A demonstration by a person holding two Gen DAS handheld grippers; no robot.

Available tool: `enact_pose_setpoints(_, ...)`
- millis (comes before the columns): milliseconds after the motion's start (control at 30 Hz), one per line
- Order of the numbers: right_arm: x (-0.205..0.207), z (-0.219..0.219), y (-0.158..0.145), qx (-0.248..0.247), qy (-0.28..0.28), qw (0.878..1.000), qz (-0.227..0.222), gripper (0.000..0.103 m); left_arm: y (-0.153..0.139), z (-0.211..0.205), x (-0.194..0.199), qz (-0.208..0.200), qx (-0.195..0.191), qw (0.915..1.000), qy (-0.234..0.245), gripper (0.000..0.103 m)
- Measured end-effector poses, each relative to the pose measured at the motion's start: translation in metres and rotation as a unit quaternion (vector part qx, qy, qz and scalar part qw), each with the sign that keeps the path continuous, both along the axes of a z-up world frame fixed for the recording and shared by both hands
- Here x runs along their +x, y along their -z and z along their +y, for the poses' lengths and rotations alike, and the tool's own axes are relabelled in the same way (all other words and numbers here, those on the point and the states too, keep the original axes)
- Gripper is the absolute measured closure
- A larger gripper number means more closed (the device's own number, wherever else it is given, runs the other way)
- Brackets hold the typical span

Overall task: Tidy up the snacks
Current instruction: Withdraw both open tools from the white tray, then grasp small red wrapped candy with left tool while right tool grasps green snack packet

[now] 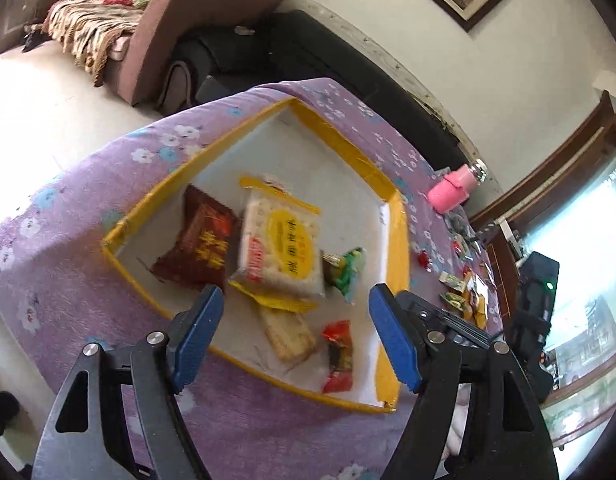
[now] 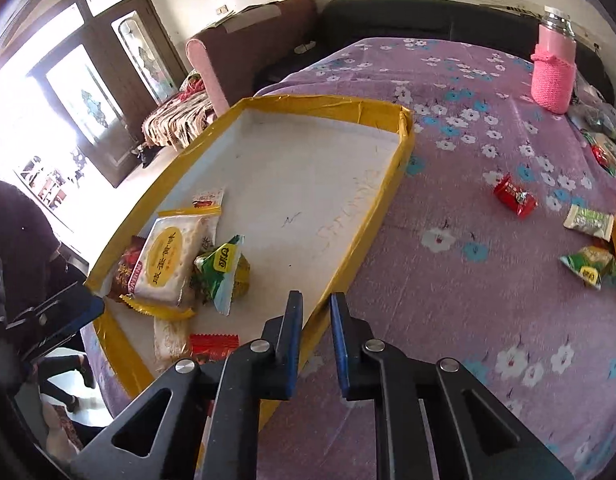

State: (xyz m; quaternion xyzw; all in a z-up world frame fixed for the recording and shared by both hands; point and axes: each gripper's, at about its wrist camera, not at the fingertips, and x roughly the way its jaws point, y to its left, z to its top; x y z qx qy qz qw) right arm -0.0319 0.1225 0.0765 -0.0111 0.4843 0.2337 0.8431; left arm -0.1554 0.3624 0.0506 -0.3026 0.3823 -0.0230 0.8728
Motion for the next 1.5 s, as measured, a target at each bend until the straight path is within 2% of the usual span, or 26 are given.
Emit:
enact_pose_setpoints(100, -0.001, -0.003, -0.002, 0.000, -0.014, 1.000, 0.004, 0.084, -0.007, -0.011, 0.000, -0.012, 0.005, 0.9998, 0.016, 0.028)
enact_pose_setpoints(167, 0.006, -0.022, -0.011, 0.038, -0.003, 0.999, 0.006, 0.084, -0.013, -0.018, -0.002, -0.024, 0.013, 0.9992, 0.030, 0.028)
enact_pose_setpoints(233, 0.016, -0.048, -0.024, 0.057, 0.034, 0.998, -0.011, 0.081, -0.017, -0.023, -0.004, -0.032, 0.024, 0.9984, 0.038, 0.028)
enact_pose_setpoints(300, 0.034, -0.083, -0.037, 0.052, 0.087, 0.994, -0.026, 0.078, -0.018, -0.026, -0.004, -0.038, 0.028, 0.9979, 0.045, 0.028)
enact_pose_setpoints(367, 0.051, -0.104, -0.040, 0.043, 0.117, 0.992, -0.030, 0.078, -0.017, -0.032, -0.003, -0.040, 0.030, 0.9974, 0.053, 0.028)
enact_pose_setpoints(500, 0.087, -0.117, -0.025, -0.001, 0.136, 0.990, -0.023, 0.077, -0.013, -0.042, 0.001, -0.032, 0.028, 0.9968, 0.068, 0.028)
enact_pose_setpoints(733, 0.128, -0.102, 0.015, -0.047, 0.136, 0.990, -0.005, 0.076, -0.016, -0.054, -0.001, -0.029, 0.037, 0.9958, 0.079, 0.028)
enact_pose_setpoints(767, 0.128, -0.101, 0.018, -0.048, 0.135, 0.990, -0.006, 0.077, -0.016, -0.054, -0.001, -0.029, 0.038, 0.9957, 0.079, 0.028)
enact_pose_setpoints(833, 0.122, -0.102, 0.018, -0.046, 0.131, 0.990, -0.005, 0.085, -0.015, -0.057, 0.001, -0.025, 0.040, 0.9956, 0.081, 0.028)
enact_pose_setpoints(900, 0.111, -0.102, 0.016, -0.036, 0.121, 0.992, 0.013, 0.086, -0.013, -0.060, 0.004, -0.021, 0.036, 0.9955, 0.085, 0.028)
enact_pose_setpoints(967, 0.093, -0.105, 0.015, -0.016, 0.100, 0.994, 0.037, 0.086, -0.011, -0.068, 0.006, -0.019, 0.034, 0.9946, 0.096, 0.028)
enact_pose_setpoints(1000, 0.081, -0.105, 0.014, -0.016, 0.084, 0.995, 0.043, 0.082, -0.011, -0.072, 0.007, -0.019, 0.036, 0.9942, 0.100, 0.028)
enact_pose_setpoints(1067, 0.056, -0.107, 0.016, -0.004, 0.036, 0.996, 0.078, 0.082, -0.010, -0.083, 0.009, -0.017, 0.039, 0.9924, 0.115, 0.028)
enact_pose_setpoints(1133, 0.036, -0.121, 0.009, 0.038, 0.014, 0.996, 0.083, 0.079, -0.010, -0.094, 0.009, -0.016, 0.043, 0.9905, 0.130, 0.028)
enact_pose_setpoints(1167, 0.030, -0.132, 0.002, 0.053, 0.020, 0.996, 0.071, 0.076, -0.009, -0.098, 0.010, -0.015, 0.045, 0.9896, 0.136, 0.028)
enact_pose_setpoints(1233, 0.023, -0.166, -0.017, 0.065, 0.063, 0.996, 0.020, 0.056, -0.008, -0.109, 0.011, -0.011, 0.047, 0.9877, 0.149, 0.028)
enact_pose_setpoints(1300, 0.024, -0.199, -0.026, 0.064, 0.119, 0.991, -0.014, 0.053, -0.008, -0.117, 0.011, -0.010, 0.049, 0.9860, 0.159, 0.028)
enact_pose_setpoints(1400, 0.031, -0.227, -0.018, 0.065, 0.164, 0.984, -0.010, 0.052, -0.010, -0.133, 0.011, -0.009, 0.060, 0.9829, 0.174, 0.028)
enact_pose_setpoints(1500, 0.039, -0.236, -0.003, 0.061, 0.193, 0.979, -0.006, 0.052, -0.012, -0.149, 0.012, -0.007, 0.075, 0.9792, 0.188, 0.028)
